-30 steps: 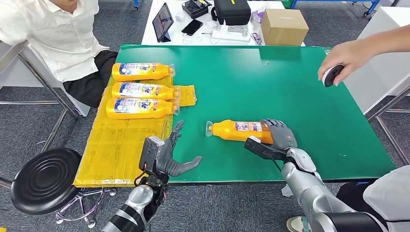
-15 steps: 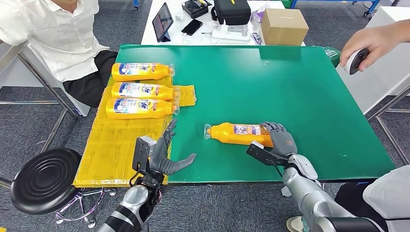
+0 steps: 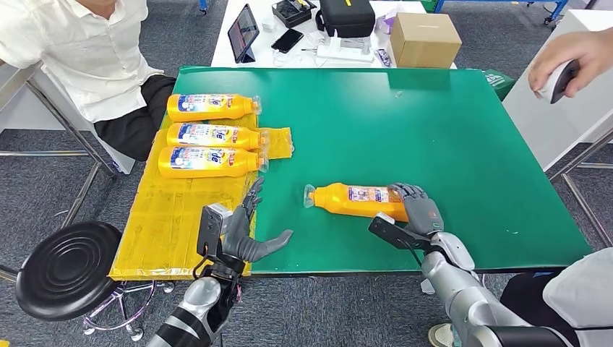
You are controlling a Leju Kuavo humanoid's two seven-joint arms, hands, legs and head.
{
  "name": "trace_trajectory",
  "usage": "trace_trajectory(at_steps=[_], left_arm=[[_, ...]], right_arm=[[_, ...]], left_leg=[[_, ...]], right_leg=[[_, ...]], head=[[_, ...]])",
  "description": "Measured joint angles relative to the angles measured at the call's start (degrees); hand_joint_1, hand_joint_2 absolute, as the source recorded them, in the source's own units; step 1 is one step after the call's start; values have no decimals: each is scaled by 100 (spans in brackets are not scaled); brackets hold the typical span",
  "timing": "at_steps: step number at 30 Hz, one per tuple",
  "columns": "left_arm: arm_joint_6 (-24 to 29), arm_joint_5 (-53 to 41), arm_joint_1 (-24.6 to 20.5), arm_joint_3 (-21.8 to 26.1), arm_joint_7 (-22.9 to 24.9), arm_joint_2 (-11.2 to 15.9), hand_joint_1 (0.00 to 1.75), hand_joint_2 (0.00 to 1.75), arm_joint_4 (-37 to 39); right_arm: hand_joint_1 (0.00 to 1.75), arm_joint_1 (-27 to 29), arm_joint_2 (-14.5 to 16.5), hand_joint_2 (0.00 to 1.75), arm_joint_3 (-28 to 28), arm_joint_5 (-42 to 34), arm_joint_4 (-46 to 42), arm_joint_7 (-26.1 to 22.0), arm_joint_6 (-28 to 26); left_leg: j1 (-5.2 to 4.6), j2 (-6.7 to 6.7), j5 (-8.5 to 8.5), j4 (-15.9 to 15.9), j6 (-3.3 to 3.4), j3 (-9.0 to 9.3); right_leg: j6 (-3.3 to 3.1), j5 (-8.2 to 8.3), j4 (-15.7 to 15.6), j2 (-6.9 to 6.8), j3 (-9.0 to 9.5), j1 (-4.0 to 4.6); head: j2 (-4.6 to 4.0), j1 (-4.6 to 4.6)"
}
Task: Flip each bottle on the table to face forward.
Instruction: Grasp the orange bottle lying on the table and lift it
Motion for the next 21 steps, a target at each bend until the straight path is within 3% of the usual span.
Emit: trace_trajectory(at_steps=[8,16,18,20,21], left_arm=[[-79,364,81,77,16,17,0,175,-78],[-91,456,188,128,21,51,0,175,-134],[-90,458,221,136,20,71,0,175,-177],[-85,455,267,144,22,95,0,175,-234],[-82,450,288,147,24,106,0,175,-262]], right_arm=[[175,148,105,175,-81,-559,-129,-584,-179],[171,438,191,175,49,-1350,-547,-697,-184],[154,503,192,175,157,-1433,-648,-699,-132],[97,572,190,175,287,-1494,-752,-703,-98],[100,599,188,175,359,-1508,-794,-704,-114]], left_leg=[[0,0,0,0,0,-10],[0,-5,0,0,0,-27],[0,-5,0,0,0,-30],[0,-5,0,0,0,-31],[0,-4,0,0,0,-32]], right_leg=[[0,0,1,0,-9,0],[0,-1,2,-6,-23,-1],[0,-1,2,-6,-26,-1],[0,-1,2,-6,-28,-1],[0,-1,2,-6,-29,0]], head=[[0,-1],[0,-1],[0,0],[0,-1],[0,-1]])
